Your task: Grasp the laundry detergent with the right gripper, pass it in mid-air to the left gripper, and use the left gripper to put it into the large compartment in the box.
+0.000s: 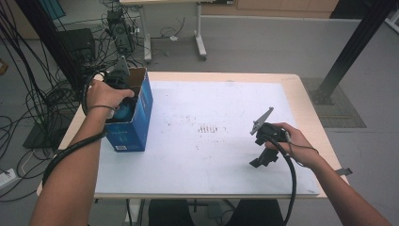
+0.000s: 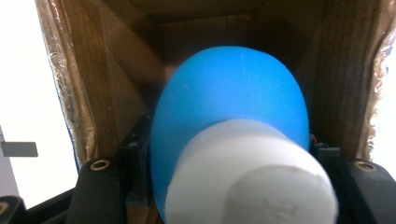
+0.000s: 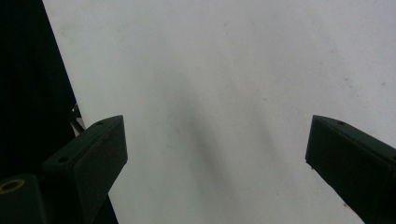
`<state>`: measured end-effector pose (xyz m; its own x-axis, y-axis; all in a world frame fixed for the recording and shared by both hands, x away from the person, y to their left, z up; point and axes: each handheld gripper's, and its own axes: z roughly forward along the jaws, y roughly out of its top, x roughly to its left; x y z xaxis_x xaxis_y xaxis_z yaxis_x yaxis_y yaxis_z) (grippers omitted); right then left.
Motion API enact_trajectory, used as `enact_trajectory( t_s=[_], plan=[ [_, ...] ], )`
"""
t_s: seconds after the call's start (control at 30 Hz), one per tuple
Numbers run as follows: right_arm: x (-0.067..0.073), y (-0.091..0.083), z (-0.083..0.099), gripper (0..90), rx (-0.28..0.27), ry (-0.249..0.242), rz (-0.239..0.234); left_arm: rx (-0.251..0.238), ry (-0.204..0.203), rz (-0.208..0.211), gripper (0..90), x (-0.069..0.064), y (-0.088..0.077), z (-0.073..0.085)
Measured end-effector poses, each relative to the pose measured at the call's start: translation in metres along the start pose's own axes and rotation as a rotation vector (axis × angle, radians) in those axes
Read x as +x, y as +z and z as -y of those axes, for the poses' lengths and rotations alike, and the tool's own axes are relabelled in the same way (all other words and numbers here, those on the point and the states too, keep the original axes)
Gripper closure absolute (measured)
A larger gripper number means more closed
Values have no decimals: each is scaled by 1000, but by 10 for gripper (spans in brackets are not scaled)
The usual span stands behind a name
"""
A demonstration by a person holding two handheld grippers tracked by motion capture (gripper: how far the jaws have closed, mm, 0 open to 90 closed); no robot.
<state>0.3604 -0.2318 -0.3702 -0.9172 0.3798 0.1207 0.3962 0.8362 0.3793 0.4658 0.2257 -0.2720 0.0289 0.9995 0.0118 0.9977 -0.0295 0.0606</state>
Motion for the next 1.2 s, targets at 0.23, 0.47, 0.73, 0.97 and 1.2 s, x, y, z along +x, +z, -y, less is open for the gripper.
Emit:
enact_trajectory(
  t_s=[0.23, 0.47, 0.73, 0.97, 1.2],
  plan=[
    [0, 1, 0, 53, 2, 1, 0, 7, -9, 10, 339, 1, 2, 0],
    [0, 1, -1, 53, 5, -1, 1, 5, -8, 0, 349, 1, -4, 0],
    [0, 1, -2, 53, 5, -3, 3, -25, -9, 6, 354, -4, -22, 0],
    [1, 2, -3, 53, 3, -4, 2, -40, -3, 9, 350, -4, -39, 2],
    [3, 1, -4, 53, 5, -9, 7, -70, 3, -6, 340, -5, -60, 7]
  ],
)
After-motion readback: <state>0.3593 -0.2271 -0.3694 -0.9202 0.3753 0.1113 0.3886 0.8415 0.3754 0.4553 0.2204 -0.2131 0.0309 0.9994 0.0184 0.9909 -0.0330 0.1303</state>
